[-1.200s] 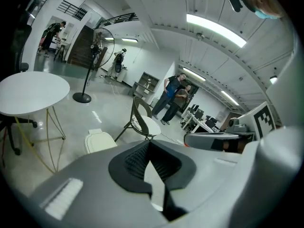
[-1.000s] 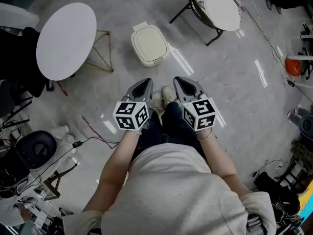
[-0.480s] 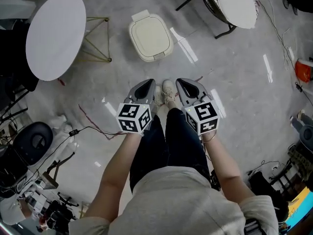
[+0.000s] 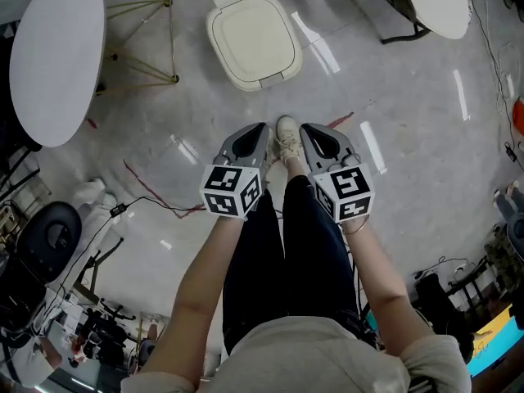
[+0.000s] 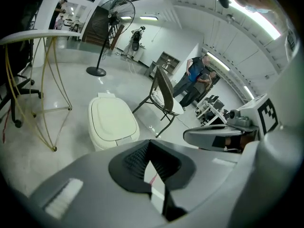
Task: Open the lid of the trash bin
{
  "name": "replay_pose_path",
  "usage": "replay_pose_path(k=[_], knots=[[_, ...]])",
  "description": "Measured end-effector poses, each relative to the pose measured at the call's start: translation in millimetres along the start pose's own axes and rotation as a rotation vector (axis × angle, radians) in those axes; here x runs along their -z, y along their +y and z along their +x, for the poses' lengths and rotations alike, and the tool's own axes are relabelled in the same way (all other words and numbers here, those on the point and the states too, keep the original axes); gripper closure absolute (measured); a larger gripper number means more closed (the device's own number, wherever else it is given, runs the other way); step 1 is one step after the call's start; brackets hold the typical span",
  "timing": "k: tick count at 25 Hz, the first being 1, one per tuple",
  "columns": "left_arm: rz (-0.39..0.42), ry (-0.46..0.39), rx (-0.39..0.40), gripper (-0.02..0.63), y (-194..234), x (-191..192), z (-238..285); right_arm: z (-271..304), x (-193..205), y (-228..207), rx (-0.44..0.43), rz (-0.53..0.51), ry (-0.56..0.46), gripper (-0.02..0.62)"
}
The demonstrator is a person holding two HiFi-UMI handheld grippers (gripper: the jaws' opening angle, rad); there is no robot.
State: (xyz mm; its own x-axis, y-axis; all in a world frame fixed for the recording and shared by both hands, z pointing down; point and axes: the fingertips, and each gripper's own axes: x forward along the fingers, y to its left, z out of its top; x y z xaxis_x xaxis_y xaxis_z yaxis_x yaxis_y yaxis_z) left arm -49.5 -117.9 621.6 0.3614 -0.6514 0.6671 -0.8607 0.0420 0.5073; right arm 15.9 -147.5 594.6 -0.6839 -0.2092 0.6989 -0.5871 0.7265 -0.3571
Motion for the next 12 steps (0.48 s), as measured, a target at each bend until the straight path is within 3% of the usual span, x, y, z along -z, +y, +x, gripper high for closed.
replay_pose_path(k=[12], knots=[[0.046, 0.044, 0.001, 0.603, 34.4, 21.8, 72.1, 63.9, 44.3, -38.5, 0.018, 0.066, 0.023, 0.589]])
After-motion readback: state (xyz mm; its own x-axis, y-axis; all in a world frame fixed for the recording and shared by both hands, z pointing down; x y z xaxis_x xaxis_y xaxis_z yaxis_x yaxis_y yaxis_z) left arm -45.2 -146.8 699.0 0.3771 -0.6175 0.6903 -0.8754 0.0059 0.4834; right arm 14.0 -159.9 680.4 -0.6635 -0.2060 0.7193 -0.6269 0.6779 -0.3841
